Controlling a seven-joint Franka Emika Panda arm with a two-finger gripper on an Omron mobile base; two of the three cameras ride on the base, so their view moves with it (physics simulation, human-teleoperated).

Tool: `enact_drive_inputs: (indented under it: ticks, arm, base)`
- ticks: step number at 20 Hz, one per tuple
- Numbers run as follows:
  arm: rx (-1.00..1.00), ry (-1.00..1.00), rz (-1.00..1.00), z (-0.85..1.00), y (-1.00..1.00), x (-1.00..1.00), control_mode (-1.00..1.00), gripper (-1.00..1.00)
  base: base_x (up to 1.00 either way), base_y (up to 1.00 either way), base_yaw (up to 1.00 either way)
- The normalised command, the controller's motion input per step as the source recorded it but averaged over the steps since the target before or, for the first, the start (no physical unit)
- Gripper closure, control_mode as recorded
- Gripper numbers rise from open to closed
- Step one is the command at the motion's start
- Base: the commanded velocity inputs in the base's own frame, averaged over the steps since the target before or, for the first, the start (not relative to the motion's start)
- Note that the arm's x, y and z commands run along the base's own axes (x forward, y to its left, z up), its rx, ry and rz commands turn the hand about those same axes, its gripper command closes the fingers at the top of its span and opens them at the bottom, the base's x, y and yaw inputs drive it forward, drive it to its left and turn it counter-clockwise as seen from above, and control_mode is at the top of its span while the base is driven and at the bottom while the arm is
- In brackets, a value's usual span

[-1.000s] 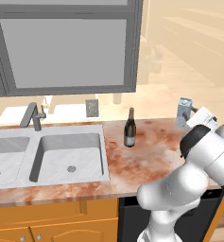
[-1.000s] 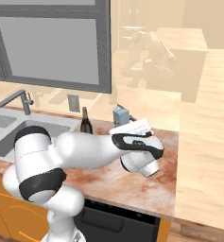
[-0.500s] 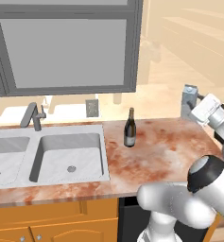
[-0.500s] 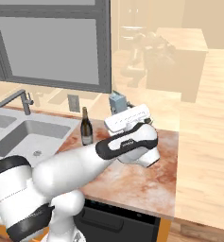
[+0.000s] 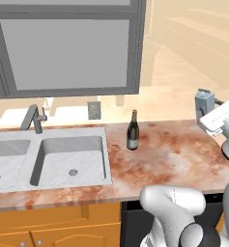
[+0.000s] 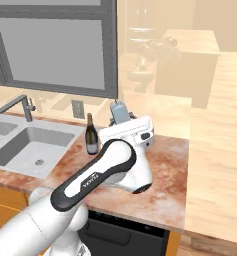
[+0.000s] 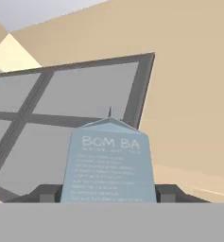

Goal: Move the drinks to the dining counter.

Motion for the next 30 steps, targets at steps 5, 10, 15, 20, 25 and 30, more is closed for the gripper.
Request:
enact_drive_inputs:
  ticks: [5, 10, 15, 20, 25, 30]
  arm:
    - [-0.01, 0.0, -0.21, 0.29, 0.69, -0.47, -1.0, 1.0]
    - [0.02, 0.01, -0.08, 0.27, 0.38, -0.53, -1.0, 1.0]
    - [0.04, -0.01, -0.03, 0.11, 0.01, -0.27, -1.0, 1.0]
    - [0.0, -0.06, 0.0, 0.19, 0.01, -0.02, -1.0, 1.0]
    - [0.02, -0.04, 0.0, 0.14, 0.0, -0.02, -1.0, 1.0]
    - [0.0, 0.0, 0.0, 0.0, 0.0, 0.0, 1.0, 1.0]
  base:
    - [0.0, 0.0, 0.0]
    - [0.0, 0.0, 0.0]
    - [0.0, 0.0, 0.0]
    - [0.0, 0.0, 0.0]
    - [0.0, 0.0, 0.0]
    - [0.0, -0.37, -0.32]
